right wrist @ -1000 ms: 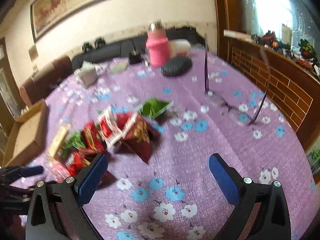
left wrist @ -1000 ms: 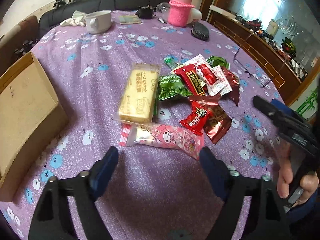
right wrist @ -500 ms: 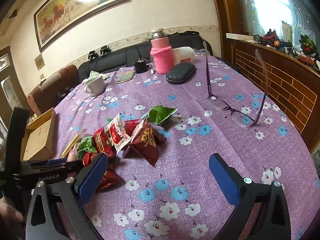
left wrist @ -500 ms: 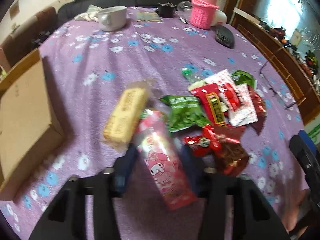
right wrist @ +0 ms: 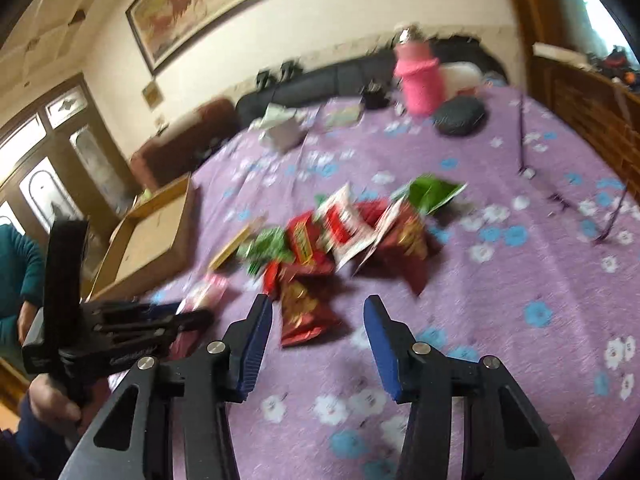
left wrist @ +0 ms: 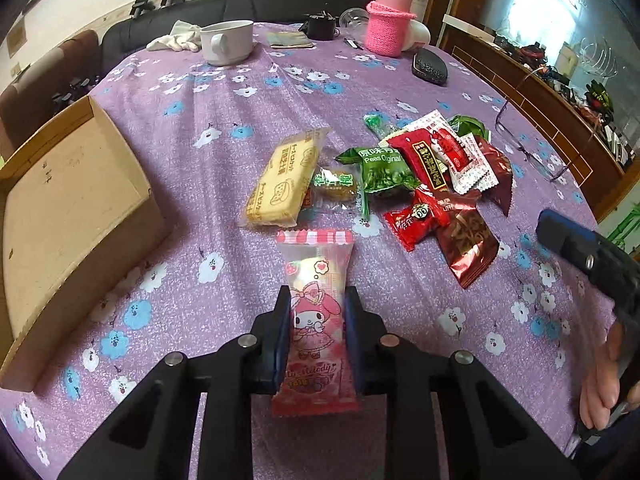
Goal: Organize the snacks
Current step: 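Grasp the pink My Melody bar with left tool while right tool grasps red-brown chocolate packet, then carry both packets over the cardboard tray and open both tools to drop them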
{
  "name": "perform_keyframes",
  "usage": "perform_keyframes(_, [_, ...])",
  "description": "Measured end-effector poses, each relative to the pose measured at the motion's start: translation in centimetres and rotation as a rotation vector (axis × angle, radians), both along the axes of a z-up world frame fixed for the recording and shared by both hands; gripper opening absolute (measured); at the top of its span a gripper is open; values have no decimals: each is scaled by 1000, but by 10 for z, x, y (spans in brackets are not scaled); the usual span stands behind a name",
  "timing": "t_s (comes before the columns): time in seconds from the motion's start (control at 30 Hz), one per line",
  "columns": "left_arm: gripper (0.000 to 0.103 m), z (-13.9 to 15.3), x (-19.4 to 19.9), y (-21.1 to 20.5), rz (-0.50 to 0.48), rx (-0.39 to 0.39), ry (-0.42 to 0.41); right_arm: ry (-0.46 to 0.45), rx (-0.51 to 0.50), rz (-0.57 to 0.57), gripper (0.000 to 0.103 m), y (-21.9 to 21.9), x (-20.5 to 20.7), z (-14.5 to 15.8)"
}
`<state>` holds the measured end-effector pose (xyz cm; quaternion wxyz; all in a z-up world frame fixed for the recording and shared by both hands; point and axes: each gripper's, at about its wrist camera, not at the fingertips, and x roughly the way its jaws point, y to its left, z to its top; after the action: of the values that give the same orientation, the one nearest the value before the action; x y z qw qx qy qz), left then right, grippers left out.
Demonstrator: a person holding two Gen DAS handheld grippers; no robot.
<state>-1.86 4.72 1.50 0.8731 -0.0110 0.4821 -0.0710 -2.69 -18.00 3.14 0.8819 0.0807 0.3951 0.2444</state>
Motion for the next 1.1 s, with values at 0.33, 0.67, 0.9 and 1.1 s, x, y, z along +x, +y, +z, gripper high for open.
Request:
perform_keyframes(0.33, [23, -1, -1, -2, -18, 18, -27, 103, -169, 81, 52, 43, 34, -2])
perform_keyframes(0.67, [24, -1, -2, -4, -20, 36, -42, 65, -333, 46, 33, 67, 38, -16])
perform_keyframes(0.9, [23, 0, 0, 7, -10, -68, -37, 25, -263, 17, 32, 43, 26, 10])
perform_keyframes(1.1, [23, 9, -5, 12, -2, -112, -51, 2, -216, 47, 33, 54, 22, 28])
